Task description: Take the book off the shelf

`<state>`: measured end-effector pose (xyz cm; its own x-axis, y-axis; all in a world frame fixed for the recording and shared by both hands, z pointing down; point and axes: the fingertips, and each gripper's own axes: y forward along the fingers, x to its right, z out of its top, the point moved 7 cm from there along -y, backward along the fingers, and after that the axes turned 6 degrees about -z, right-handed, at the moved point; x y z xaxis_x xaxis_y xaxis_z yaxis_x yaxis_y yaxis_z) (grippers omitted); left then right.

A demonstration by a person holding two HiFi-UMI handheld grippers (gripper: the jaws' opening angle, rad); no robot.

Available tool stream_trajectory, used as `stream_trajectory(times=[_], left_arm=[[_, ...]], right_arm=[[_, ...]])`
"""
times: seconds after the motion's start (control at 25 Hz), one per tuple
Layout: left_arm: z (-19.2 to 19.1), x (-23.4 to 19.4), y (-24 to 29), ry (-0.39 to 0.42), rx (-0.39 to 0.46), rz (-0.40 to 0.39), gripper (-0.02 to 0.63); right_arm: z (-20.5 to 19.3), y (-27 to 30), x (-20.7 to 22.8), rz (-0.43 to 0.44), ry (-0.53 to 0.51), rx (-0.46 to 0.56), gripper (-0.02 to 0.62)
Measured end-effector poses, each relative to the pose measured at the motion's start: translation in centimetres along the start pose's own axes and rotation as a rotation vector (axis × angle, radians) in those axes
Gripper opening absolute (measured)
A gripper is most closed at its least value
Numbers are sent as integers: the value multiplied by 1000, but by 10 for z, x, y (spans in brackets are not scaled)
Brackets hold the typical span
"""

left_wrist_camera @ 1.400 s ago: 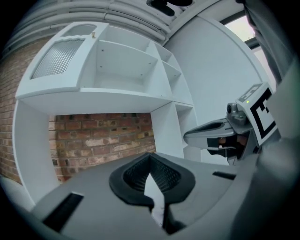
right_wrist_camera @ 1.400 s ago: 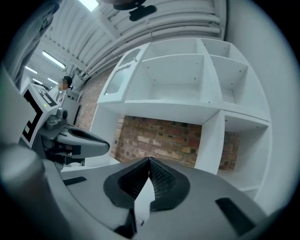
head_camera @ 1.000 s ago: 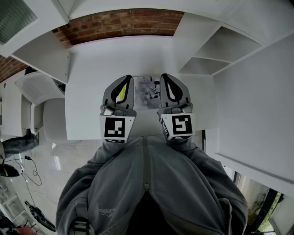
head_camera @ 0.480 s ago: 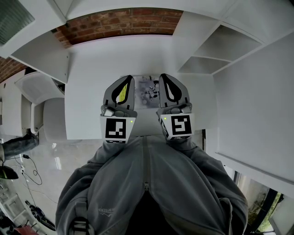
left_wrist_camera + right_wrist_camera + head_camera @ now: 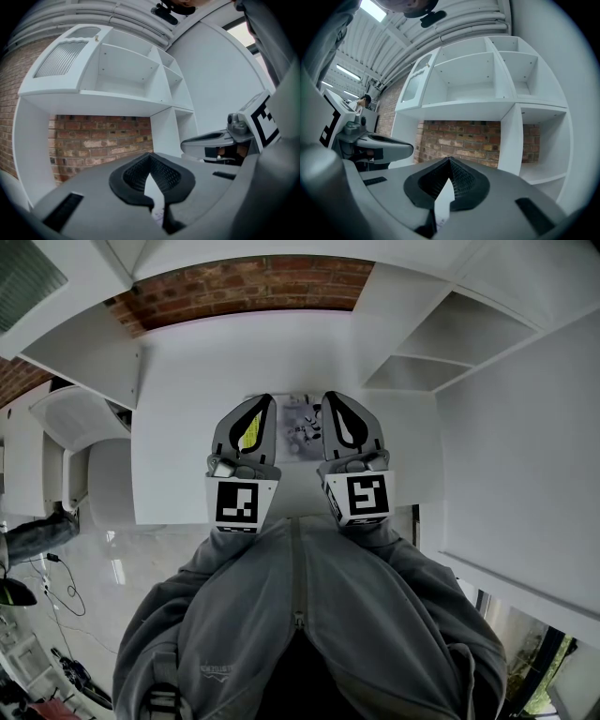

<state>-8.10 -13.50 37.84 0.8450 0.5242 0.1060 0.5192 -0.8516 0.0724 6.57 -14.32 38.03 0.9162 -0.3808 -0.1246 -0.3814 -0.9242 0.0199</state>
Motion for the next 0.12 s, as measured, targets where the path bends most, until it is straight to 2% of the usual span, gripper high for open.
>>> stream_trajectory(times=[0.12], left_arm=[[0,1,2,-3,10,1,6]], right_arm=[[-1,1,1,4,0,-1,26]])
